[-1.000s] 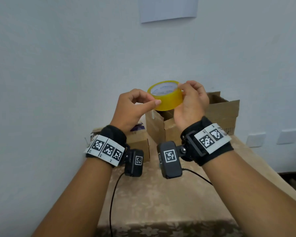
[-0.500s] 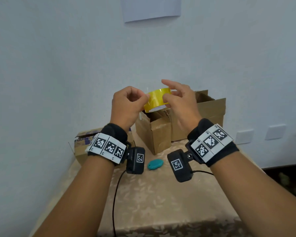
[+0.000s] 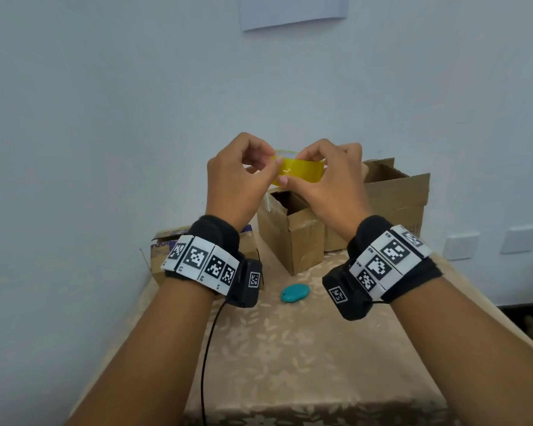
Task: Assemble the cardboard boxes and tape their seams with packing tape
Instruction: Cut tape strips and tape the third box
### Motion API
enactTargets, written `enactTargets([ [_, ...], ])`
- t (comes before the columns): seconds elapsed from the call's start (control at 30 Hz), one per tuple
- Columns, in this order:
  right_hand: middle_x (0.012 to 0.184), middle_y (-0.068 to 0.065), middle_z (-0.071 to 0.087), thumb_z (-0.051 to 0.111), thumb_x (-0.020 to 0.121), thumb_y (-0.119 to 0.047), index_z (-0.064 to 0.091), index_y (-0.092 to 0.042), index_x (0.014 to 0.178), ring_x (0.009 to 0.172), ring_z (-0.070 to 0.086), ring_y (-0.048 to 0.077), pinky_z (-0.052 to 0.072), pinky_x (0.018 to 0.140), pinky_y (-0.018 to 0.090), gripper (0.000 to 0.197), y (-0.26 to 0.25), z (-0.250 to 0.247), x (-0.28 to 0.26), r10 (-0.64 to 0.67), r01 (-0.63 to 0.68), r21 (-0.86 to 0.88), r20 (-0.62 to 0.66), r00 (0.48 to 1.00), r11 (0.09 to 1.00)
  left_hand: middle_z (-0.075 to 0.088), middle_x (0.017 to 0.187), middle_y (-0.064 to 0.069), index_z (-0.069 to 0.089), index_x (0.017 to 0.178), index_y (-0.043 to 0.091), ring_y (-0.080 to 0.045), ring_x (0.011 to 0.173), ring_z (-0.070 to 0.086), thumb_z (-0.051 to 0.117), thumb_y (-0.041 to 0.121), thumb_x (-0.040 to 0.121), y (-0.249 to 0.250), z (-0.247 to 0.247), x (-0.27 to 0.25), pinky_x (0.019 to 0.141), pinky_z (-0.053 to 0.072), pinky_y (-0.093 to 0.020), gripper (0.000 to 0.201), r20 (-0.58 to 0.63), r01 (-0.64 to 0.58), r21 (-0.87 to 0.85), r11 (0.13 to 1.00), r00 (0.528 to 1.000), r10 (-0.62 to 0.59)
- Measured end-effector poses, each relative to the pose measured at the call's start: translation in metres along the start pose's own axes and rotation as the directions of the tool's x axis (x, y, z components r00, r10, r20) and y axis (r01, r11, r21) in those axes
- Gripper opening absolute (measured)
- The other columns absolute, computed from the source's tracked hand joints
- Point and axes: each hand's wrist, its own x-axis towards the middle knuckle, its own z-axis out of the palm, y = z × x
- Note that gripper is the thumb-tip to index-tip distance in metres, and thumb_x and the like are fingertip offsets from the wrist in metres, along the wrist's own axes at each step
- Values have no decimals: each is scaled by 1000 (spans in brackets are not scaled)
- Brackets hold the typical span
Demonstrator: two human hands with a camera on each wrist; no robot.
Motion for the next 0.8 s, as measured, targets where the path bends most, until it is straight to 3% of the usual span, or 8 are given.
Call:
enactTargets([
  [0.17, 114, -4, 43, 89, 74, -43, 63, -35, 102, 114, 45, 22, 45, 92, 29, 39, 0, 2, 0, -42, 42, 9, 14, 999, 999, 72, 79, 3, 73, 94, 15, -3, 76, 66, 76, 23, 91, -3, -2, 0, 74, 53, -15, 9, 22, 53, -61, 997, 998, -52],
  [0.27, 113, -1, 48, 91, 73, -38, 65, -32, 102, 98, 49, 7, 37, 75, 7, 40, 1, -1, 1, -71, 71, 9, 23, 997, 997, 72, 79, 7, 74, 86, 14, -1, 75, 64, 74, 25, 92, -4, 0, -1, 73, 52, -14, 12, 22, 66, -28, 997, 998, -66],
  [0.33, 111, 0, 51, 91, 73, -36, 67, -29, 105, 91, 45, -2, 34, 71, 1, 40, 2, -3, 0, -83, 82, 23, 34, 996, 996, 72, 79, 6, 74, 85, 15, -5, 76, 66, 74, 25, 91, -5, 1, -2, 75, 56, -22, 12, 25, 93, -22, 995, 995, -92],
  [0.43, 101, -15, 49, 89, 77, -35, 68, -25, 109, 96, 45, 7, 33, 70, 5, 40, 1, -4, -2, -106, 104, 37, 47, 993, 994, 73, 82, 7, 74, 89, 16, -11, 80, 69, 72, 24, 91, -7, 0, -3, 78, 61, -34, 9, 32, 115, -28, 993, 993, -114],
  [0.5, 96, -23, 45, 87, 80, -34, 68, -23, 111, 100, 45, 11, 34, 72, 11, 38, 0, -4, -3, -122, 119, 49, 49, 991, 992, 72, 87, 10, 72, 93, 17, -8, 82, 67, 72, 23, 92, -6, -2, -4, 77, 60, -30, 6, 44, 91, -4, 996, 995, -91],
  [0.6, 96, -23, 52, 87, 80, -35, 70, -23, 110, 102, 43, 10, 33, 73, 12, 36, -1, -3, 0, -170, 168, 41, 57, 984, 985, 70, 89, 11, 69, 93, 18, -7, 82, 65, 71, 23, 93, -4, -5, -5, 74, 57, -23, 6, 38, 50, 31, 998, 998, -51],
  [0.7, 102, -15, 61, 87, 80, -39, 70, -25, 107, 103, 41, 8, 29, 72, 11, 35, 0, 0, 2, -208, 208, 20, 65, 976, 978, 68, 91, 8, 67, 91, 18, -9, 82, 66, 71, 23, 92, -6, -7, -4, 74, 59, -30, 6, 24, 52, 24, 998, 998, -52],
  [0.8, 103, -16, 61, 86, 80, -41, 69, -26, 108, 103, 40, 8, 31, 73, 12, 36, 2, 1, 2, -211, 210, 24, 72, 975, 977, 66, 95, 8, 66, 91, 20, -10, 85, 66, 70, 23, 93, -11, -7, -5, 74, 61, -37, 6, 32, 48, 26, 999, 998, -48],
])
